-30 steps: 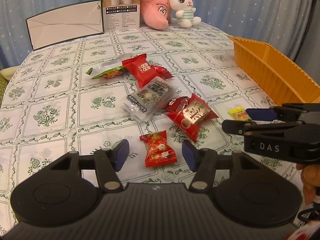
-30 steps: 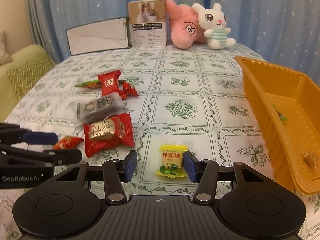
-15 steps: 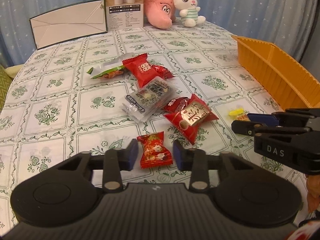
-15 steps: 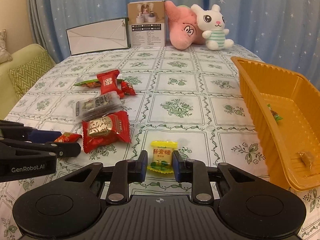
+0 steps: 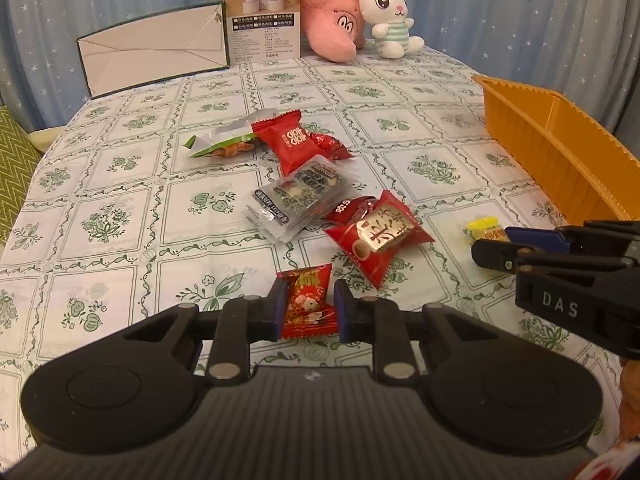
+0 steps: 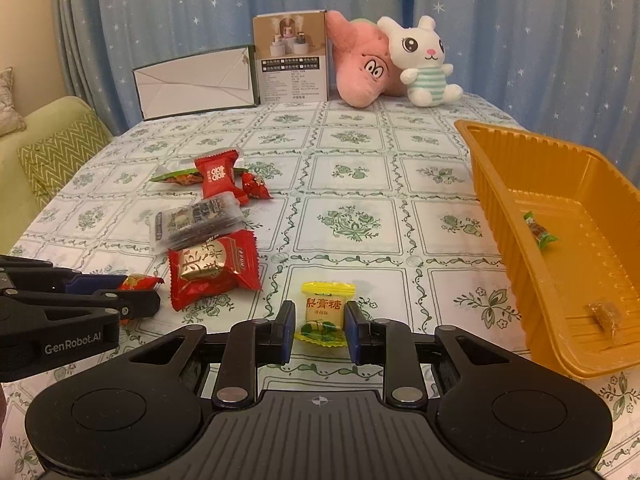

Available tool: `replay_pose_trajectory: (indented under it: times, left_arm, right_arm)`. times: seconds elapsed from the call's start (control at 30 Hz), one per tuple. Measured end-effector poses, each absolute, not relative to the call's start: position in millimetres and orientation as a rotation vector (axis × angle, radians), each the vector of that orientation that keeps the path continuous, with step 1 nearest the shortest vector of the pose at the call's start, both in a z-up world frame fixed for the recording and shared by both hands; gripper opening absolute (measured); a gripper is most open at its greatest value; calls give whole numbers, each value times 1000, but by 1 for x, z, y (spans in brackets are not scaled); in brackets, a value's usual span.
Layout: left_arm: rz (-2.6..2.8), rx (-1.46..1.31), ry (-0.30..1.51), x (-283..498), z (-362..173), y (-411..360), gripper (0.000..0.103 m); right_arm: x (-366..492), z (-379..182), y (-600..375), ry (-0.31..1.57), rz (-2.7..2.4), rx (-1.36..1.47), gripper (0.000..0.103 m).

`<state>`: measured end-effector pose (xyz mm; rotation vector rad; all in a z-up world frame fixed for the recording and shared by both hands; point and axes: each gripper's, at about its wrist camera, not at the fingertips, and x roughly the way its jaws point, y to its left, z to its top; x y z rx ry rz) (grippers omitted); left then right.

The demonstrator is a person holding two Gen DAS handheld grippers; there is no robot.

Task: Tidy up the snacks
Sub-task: 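Carry both packets over the orange tray and open both tools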

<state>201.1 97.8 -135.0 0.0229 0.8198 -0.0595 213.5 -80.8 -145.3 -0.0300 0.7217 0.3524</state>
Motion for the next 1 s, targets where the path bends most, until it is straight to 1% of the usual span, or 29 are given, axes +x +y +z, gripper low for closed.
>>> replay_pose_trajectory:
  times: [0.47,0.77,1.0]
  left_arm:
    - [-61,-54,773,160,-96,62,21]
    - [-139,-43,723,149,-64,14,21]
    - [-225,-22,681,158,-40,-37,21]
  right_arm:
    - [173,-103,-106,642,366,-16,26]
    - [144,-70,-157,574,296,8,26]
    - [143,-49,-211,524,209,28,26]
